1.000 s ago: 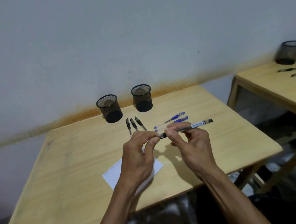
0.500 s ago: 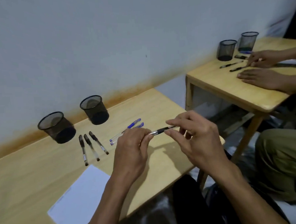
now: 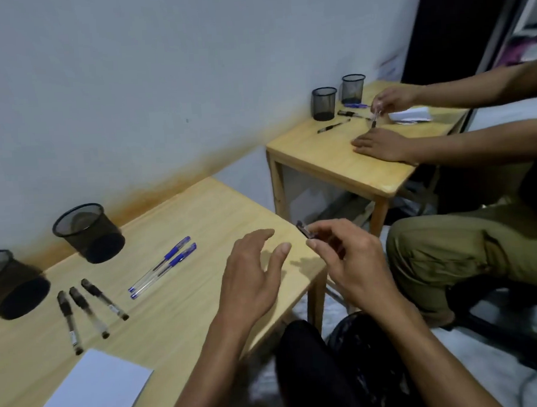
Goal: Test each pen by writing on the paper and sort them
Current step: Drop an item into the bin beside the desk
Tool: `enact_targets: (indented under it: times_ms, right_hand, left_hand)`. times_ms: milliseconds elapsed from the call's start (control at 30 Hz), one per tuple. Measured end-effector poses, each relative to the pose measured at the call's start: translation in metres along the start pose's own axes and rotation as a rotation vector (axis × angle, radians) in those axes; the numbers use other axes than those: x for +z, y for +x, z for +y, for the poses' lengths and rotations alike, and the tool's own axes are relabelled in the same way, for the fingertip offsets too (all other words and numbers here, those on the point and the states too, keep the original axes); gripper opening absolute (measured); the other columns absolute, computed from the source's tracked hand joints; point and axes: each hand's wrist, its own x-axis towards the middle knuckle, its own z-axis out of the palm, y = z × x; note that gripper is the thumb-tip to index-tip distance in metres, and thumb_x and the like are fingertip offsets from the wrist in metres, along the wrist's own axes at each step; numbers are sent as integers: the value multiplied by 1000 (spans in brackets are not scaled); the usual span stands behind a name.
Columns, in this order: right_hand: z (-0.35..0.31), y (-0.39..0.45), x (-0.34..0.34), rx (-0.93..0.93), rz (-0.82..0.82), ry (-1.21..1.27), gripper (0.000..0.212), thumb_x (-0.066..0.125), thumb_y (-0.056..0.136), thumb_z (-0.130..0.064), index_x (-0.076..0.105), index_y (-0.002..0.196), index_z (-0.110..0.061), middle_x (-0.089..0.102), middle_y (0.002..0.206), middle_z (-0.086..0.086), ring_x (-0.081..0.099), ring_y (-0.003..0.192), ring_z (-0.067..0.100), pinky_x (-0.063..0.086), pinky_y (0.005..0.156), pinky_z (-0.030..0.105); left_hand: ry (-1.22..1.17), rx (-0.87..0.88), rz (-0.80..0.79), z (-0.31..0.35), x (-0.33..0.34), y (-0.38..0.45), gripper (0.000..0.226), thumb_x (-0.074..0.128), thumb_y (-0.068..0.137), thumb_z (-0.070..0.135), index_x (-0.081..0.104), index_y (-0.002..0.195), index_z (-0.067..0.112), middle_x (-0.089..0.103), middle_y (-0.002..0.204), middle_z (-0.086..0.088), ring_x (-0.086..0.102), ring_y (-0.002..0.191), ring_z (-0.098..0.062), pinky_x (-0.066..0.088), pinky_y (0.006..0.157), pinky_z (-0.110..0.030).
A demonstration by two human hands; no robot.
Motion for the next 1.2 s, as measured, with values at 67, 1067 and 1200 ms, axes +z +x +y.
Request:
enact_targets:
  times_ms: [67, 1067, 1200]
  right_hand:
    - [9, -9, -7, 150, 100, 71, 18, 74, 92, -20, 74, 109, -21, 70, 92, -10, 62, 77, -2, 45, 69, 5]
    - [138, -122, 6, 983, 351, 113, 53, 81, 83, -37, 66, 131, -18, 71, 125, 7, 64, 120, 25, 52, 103, 45]
    - [138, -123, 5, 991, 339, 118, 54, 81, 83, -37, 65, 132, -19, 71, 126, 6, 64, 121, 24, 51, 104, 45]
  left_hand:
    - [78, -4, -78, -2, 18, 4, 52, 47, 97, 53, 52, 138, 21, 54, 141, 3, 45, 130, -15, 37, 107, -35]
    - [570, -62, -320, -20, 73, 15, 75, 12, 96, 64, 18, 156, 20, 11, 165, -6, 2, 152, -25, 4, 121, -55]
    - [574, -63, -313, -20, 73, 15, 74, 13, 96, 64, 19, 156, 20, 12, 165, -6, 3, 152, -25, 4, 121, -55]
